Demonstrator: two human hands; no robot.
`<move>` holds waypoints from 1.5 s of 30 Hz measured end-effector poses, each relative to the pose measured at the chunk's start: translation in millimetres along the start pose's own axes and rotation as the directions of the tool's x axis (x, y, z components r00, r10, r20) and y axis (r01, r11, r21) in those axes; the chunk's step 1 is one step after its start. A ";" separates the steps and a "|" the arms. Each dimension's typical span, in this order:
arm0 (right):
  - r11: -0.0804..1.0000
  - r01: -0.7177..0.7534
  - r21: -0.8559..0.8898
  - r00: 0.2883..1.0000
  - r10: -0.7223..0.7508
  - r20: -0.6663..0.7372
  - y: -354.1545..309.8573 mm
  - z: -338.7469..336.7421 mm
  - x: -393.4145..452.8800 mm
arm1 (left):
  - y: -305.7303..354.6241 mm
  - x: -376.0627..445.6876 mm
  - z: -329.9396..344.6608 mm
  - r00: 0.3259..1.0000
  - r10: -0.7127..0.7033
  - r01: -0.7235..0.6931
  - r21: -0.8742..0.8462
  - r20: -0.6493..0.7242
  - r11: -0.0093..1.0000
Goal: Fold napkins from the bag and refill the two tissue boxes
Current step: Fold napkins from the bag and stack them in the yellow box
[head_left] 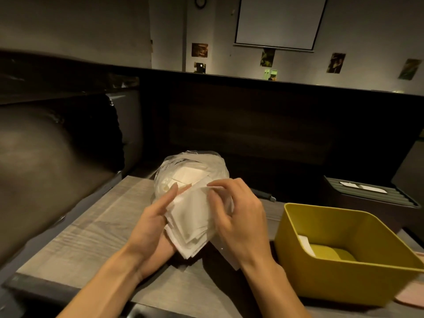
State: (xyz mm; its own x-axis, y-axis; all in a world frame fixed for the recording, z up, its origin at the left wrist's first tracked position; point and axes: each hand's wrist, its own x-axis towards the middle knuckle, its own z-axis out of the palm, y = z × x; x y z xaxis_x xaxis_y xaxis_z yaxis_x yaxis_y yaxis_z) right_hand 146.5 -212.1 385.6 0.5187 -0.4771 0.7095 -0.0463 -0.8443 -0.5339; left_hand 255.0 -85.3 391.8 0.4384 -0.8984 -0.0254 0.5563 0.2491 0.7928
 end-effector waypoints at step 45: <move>0.780 -0.439 0.447 0.875 0.484 0.014 -2.1 -19.1 -22.4 | -9.0 -2.4 -5.4 0.982 -0.007 0.028 0.107 -0.190 0.994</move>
State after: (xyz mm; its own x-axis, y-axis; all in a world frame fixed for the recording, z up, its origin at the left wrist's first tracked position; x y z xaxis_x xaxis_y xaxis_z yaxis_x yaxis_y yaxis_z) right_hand 118.6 -204.3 379.6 0.4433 -0.8229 0.3555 0.1175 -0.3399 -0.9331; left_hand 252.8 -83.4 381.4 0.5605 -0.8152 -0.1459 0.4894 0.1839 0.8525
